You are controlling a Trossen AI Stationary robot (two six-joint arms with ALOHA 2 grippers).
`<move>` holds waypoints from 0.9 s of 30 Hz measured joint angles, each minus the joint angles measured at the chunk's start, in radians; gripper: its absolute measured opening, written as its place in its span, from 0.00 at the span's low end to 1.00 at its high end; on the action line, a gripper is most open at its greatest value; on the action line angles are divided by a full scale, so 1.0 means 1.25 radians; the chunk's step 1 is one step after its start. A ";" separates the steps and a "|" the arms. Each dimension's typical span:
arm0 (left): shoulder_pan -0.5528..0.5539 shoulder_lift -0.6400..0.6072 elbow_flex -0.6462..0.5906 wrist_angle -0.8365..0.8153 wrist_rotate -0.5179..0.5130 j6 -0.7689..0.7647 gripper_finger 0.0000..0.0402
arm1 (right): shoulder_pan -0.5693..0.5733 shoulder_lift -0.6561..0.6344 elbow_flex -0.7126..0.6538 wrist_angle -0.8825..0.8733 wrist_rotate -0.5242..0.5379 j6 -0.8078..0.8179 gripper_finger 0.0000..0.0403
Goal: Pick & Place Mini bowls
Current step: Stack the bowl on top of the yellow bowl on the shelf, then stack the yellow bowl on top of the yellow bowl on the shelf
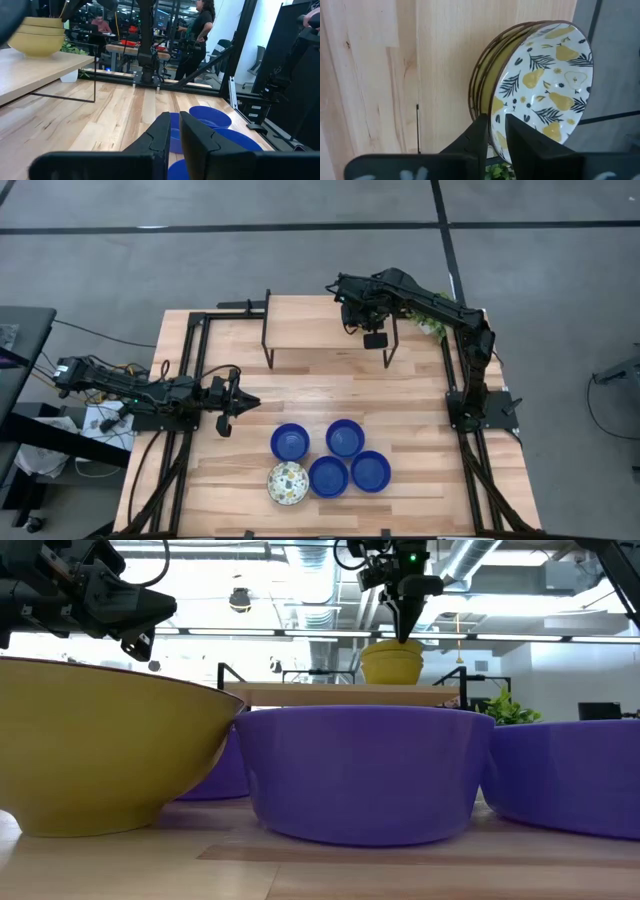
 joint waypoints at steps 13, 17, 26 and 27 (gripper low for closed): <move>0.000 0.000 0.000 0.000 0.000 0.000 0.10 | 0.052 -0.001 0.000 -0.005 0.090 -0.007 0.21; 0.000 0.000 0.000 0.000 0.000 0.000 0.10 | 0.073 -0.001 0.000 -0.006 0.165 -0.008 0.21; 0.000 0.000 0.000 0.000 0.000 0.000 0.10 | 0.114 -0.017 0.002 -0.006 0.193 -0.004 0.21; 0.000 0.000 0.000 0.000 0.000 0.000 0.10 | 0.118 -0.021 0.003 -0.007 0.192 -0.001 0.21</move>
